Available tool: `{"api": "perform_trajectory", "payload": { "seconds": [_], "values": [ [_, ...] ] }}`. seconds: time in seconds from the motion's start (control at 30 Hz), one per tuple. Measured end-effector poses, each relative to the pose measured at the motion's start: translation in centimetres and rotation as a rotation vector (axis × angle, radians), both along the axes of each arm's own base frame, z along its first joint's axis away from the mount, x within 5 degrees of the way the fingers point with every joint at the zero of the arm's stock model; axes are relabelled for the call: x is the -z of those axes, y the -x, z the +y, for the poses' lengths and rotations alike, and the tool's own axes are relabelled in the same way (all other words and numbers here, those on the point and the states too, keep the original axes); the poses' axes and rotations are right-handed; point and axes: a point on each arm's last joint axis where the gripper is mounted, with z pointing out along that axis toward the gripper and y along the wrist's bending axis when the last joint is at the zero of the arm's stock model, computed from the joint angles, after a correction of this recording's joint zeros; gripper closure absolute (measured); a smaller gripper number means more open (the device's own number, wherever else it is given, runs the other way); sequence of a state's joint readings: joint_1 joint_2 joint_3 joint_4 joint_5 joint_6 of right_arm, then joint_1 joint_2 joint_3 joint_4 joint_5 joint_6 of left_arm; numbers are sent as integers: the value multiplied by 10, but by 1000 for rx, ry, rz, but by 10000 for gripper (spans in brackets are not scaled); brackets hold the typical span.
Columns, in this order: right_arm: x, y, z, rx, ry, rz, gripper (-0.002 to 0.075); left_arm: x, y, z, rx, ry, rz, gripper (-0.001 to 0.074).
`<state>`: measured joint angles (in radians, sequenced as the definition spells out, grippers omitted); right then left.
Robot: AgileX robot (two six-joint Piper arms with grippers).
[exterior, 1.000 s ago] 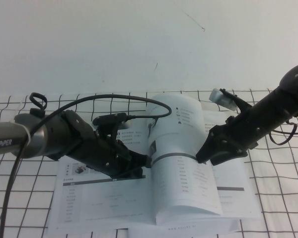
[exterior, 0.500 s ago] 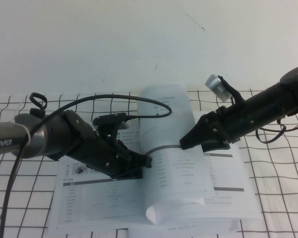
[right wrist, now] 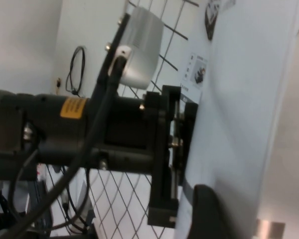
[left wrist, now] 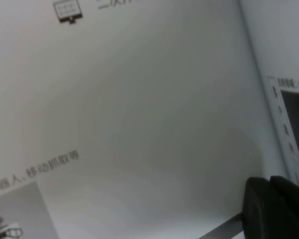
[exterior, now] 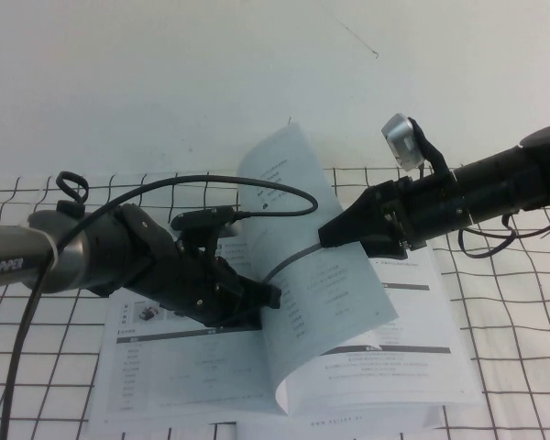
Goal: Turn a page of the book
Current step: Open the closed book
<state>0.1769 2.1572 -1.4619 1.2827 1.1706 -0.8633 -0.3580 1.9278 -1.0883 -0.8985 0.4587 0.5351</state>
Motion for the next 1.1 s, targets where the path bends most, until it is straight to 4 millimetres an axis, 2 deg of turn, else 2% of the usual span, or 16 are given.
{"api": "perform_trajectory", "payload": {
  "seconds": [0.13, 0.3, 0.43, 0.57, 0.8, 0.97, 1.1],
  "values": [
    [-3, 0, 0, 8, -15, -5, 298, 0, 0, 0, -4, -1, -3, 737],
    [-22, 3, 0, 8, -25, -50, 298, -1, -2, 1, -10, -11, -22, 737],
    [-30, 5, 0, 4, -33, -61, 298, -13, -4, 4, -4, -42, -100, 737],
    [-28, 7, -1, -10, 1, -45, 312, -30, -2, 7, 4, -50, -153, 737],
    [-26, 7, -2, -12, 19, -28, 336, -44, 5, 9, 37, -65, -150, 737],
    [-27, 7, -2, -11, 18, -29, 337, -75, 20, 11, 71, -34, -162, 737],
    [-28, 6, -2, -4, 7, -26, 337, -106, 47, 10, 103, 0, -212, 737]
  ]
}}
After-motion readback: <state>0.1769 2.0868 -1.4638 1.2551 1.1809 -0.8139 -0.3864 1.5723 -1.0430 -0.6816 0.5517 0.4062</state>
